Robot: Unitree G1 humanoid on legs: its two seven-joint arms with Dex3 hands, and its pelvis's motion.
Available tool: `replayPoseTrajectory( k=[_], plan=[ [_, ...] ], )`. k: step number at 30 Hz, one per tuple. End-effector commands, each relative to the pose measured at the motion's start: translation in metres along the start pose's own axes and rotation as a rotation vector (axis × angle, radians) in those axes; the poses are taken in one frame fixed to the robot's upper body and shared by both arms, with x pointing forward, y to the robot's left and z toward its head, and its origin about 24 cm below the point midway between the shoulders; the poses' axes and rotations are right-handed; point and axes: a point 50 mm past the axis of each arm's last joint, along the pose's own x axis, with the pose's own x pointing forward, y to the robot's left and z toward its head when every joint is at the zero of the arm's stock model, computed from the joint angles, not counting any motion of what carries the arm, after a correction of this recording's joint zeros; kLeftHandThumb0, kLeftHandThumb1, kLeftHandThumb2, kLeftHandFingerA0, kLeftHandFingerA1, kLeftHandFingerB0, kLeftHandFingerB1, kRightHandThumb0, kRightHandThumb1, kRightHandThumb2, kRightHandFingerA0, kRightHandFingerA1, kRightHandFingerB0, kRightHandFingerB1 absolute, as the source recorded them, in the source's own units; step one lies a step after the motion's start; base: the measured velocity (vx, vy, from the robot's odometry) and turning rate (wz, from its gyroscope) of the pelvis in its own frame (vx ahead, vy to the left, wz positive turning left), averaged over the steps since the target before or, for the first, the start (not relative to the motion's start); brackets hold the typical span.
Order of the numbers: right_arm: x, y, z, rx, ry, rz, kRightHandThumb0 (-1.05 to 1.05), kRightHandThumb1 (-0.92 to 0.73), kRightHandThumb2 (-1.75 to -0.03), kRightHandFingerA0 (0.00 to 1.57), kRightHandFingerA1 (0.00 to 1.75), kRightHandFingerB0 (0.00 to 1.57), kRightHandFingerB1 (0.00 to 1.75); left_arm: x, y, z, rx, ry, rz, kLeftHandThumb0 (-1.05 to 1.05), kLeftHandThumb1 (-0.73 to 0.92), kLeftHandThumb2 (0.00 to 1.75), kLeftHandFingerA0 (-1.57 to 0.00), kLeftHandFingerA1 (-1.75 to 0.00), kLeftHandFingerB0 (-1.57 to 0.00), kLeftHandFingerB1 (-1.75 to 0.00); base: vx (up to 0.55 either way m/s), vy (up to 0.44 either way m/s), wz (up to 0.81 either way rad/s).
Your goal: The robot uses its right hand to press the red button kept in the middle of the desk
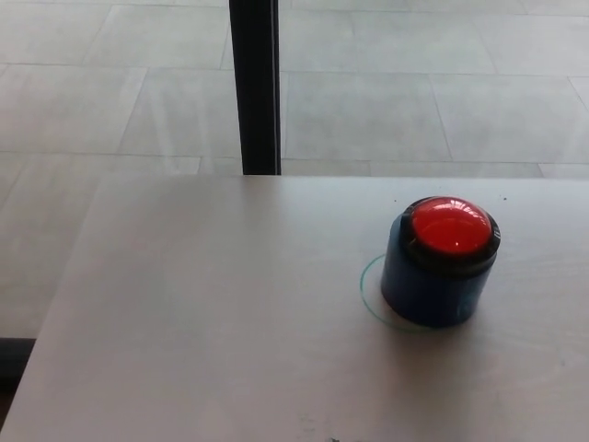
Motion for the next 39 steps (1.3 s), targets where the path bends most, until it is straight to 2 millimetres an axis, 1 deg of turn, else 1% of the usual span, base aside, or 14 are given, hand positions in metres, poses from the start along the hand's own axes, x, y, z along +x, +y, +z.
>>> replayPoseTrajectory(
  k=[1, 7, 13, 22, 24, 27, 30, 31, 33, 34, 35, 37, 38, 39],
  plan=[
    [-0.003, -0.046, 0.017, -0.049, -0.022, -0.094, -0.16, -0.49, -1.31, 0.93, 1.75, 0.79, 1.43, 0.001, 0.007, 0.004, 0.007, -0.021, 0.014, -0.49, 0.34, 1.15, -0.76, -1.52, -0.57, -1.15, 0.00, 0.000, 0.00],
    [-0.022, -0.102, 0.027, -0.172, -0.040, -0.171, -0.13, -0.60, -1.17, 0.95, 1.75, 0.77, 1.39, 0.001, 0.008, 0.003, 0.009, -0.020, 0.022, -0.50, 0.37, 1.12, -0.81, -1.56, -0.56, -1.17, 0.00, 0.000, 0.00],
    [-0.059, -0.166, 0.032, -0.250, -0.018, -0.328, -0.20, -0.60, -0.98, 0.98, 1.75, 0.82, 1.05, 0.001, 0.008, 0.003, 0.009, -0.009, 0.025, -0.48, 0.35, 1.15, -0.78, -1.54, -0.52, -1.11, 0.00, 0.000, 0.00],
    [-0.141, -0.247, 0.015, -0.347, 0.032, -0.634, -0.49, -0.65, -0.83, 1.07, 1.62, 0.84, 0.71, 0.001, 0.009, 0.003, -0.009, -0.025, 0.034, -0.48, 0.35, 1.14, -0.85, -1.59, -0.61, -1.21, 0.00, 0.000, 0.00],
    [-0.155, -0.254, 0.006, -0.355, 0.035, -0.659, -0.56, -0.65, -0.79, 1.16, 1.46, 0.88, 0.69, 0.001, 0.009, 0.004, -0.005, -0.021, 0.038, -0.48, 0.34, 1.17, -0.70, -1.56, -0.58, -1.19, 0.00, 0.000, 0.00],
    [-0.179, -0.267, -0.006, -0.371, 0.045, -0.740, -0.68, -0.65, -0.75, 1.22, 1.27, 0.92, 0.72, 0.001, 0.007, 0.005, -0.006, -0.022, 0.026, -0.48, 0.37, 1.13, -0.87, -1.65, -0.62, -1.21, 0.00, 0.000, 0.00],
    [-0.207, -0.276, -0.024, -0.345, 0.095, -0.831, -0.75, -0.69, -0.68, 1.19, 1.08, 0.78, 0.73, 0.001, 0.007, 0.006, 0.008, -0.022, 0.031, -0.48, 0.35, 1.15, -0.75, -1.59, -0.57, -1.16, 0.00, 0.000, 0.00],
    [-0.227, -0.283, -0.038, -0.311, 0.132, -0.919, -0.77, -0.51, -1.01, 1.11, 1.02, 0.64, 0.77, 0.001, 0.007, 0.006, 0.003, -0.024, 0.033, -0.49, 0.35, 1.12, -0.74, -1.58, -0.53, -1.17, 0.00, 0.000, 0.00],
    [-0.247, -0.289, -0.052, -0.282, 0.176, -1.023, -0.77, -0.51, -1.01, 1.11, 1.02, 0.64, 0.77, 0.001, 0.005, 0.007, 0.000, -0.025, 0.030, -0.49, 0.35, 1.12, -0.74, -1.58, -0.53, -1.17, 0.00, 0.000, 0.00],
    [-0.258, -0.291, -0.059, -0.248, 0.181, -1.057, -0.76, -0.70, -0.66, 1.12, 0.95, 0.62, 0.78, 0.002, 0.005, 0.007, -0.022, -0.024, 0.033, -0.47, 0.34, 1.14, -0.76, -1.60, -0.55, -1.18, 0.00, 0.000, 0.00],
    [-0.268, -0.292, -0.066, -0.241, 0.201, -1.096, -0.76, -0.72, -0.67, 1.06, 0.92, 0.57, 0.81, 0.002, 0.005, 0.007, -0.028, -0.021, 0.030, -0.46, 0.35, 1.15, -0.80, -1.64, -0.54, -1.18, 0.00, 0.000, 0.00],
    [-0.291, -0.294, -0.083, -0.175, 0.232, -1.204, -0.76, -0.70, -0.73, 1.03, 0.91, 0.45, 0.86, 0.002, 0.004, 0.007, -0.018, -0.020, 0.026, -0.45, 0.36, 1.14, -0.73, -1.60, -0.56, -1.15, 0.00, 0.000, 0.00],
    [-0.296, -0.292, -0.088, -0.166, 0.239, -1.221, -0.78, -0.55, -1.05, 0.98, 0.96, 0.43, 0.82, 0.002, 0.003, 0.008, -0.025, -0.017, 0.019, -0.44, 0.37, 1.14, -0.72, -1.59, -0.55, -1.16, 0.00, 0.000, 0.00],
    [-0.299, -0.291, -0.091, -0.162, 0.249, -1.229, -0.80, -0.70, -0.74, 0.91, 0.92, 0.38, 0.91, 0.002, 0.002, 0.008, -0.031, -0.013, 0.015, -0.46, 0.37, 1.13, -0.75, -1.59, -0.51, -1.14, 0.00, 0.000, 0.00]
  ],
)
